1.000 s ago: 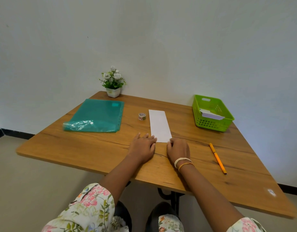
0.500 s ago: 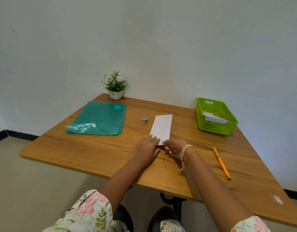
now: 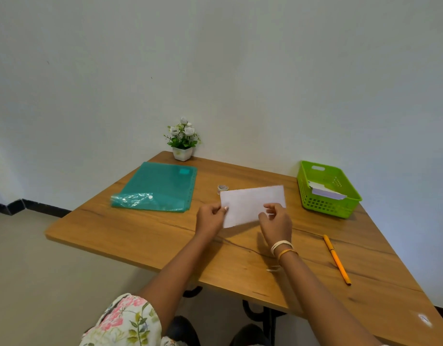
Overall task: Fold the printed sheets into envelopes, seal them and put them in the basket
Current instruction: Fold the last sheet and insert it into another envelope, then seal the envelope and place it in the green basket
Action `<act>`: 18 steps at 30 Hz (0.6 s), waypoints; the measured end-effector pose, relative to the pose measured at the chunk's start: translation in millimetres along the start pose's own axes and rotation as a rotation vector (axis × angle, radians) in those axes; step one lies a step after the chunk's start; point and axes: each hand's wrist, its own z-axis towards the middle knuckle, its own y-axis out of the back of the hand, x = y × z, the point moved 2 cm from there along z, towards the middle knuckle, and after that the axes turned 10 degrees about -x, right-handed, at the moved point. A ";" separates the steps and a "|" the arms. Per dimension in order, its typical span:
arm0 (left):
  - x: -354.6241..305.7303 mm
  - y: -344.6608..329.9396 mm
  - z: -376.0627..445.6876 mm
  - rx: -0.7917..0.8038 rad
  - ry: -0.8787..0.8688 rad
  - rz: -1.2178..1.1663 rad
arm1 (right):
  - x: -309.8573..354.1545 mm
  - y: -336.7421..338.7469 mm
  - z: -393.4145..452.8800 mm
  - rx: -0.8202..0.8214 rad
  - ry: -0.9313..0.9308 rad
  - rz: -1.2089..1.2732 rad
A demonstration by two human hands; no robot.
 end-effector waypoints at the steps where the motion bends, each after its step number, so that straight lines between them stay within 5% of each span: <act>1: 0.9 3.5 5.0 0.027 0.079 -0.004 | -1.1 1.3 -1.6 -0.023 0.086 -0.091; 6: 8.7 25.8 17.3 0.156 0.498 -0.099 | -15.3 -5.0 -7.6 0.179 0.217 -0.531; 9: 16.3 33.5 27.6 0.160 0.559 -0.051 | -26.7 -10.0 -14.2 0.354 0.204 -0.688; 14: 16.9 39.5 35.4 -0.021 0.183 0.369 | -24.7 -17.6 -22.3 0.412 0.260 -0.761; 18: 17.3 29.3 31.0 0.000 0.000 0.536 | -20.9 -23.1 -21.1 0.412 0.256 -0.773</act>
